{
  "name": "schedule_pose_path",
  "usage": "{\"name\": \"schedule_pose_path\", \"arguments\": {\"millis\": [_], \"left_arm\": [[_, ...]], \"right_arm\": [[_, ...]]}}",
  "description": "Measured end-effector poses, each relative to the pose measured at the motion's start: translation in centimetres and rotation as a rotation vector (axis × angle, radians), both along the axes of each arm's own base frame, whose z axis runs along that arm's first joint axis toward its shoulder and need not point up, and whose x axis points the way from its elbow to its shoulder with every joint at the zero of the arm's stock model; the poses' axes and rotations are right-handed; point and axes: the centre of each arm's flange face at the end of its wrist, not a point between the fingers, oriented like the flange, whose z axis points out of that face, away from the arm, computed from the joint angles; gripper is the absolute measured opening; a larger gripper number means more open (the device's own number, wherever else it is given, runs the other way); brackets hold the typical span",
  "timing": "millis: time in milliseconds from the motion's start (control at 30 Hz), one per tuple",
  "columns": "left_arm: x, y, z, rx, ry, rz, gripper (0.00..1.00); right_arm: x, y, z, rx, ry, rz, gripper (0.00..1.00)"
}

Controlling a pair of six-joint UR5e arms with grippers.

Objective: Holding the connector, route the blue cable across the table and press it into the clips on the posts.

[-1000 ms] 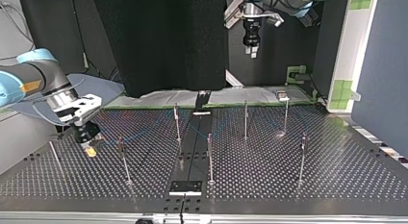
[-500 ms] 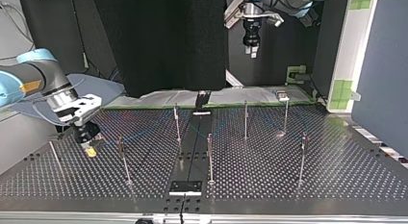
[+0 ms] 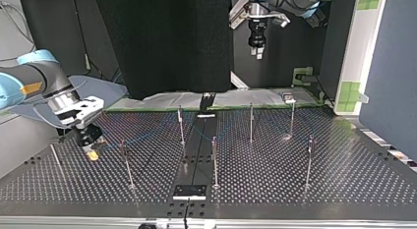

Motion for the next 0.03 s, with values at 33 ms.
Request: {"name": "schedule_pose_path", "arguments": {"millis": [33], "left_arm": [[0.0, 0.0, 0.0, 0.0, 0.0, 0.0, 1.0]], "right_arm": [[0.0, 0.0, 0.0, 0.0, 0.0, 0.0, 0.0]]}}
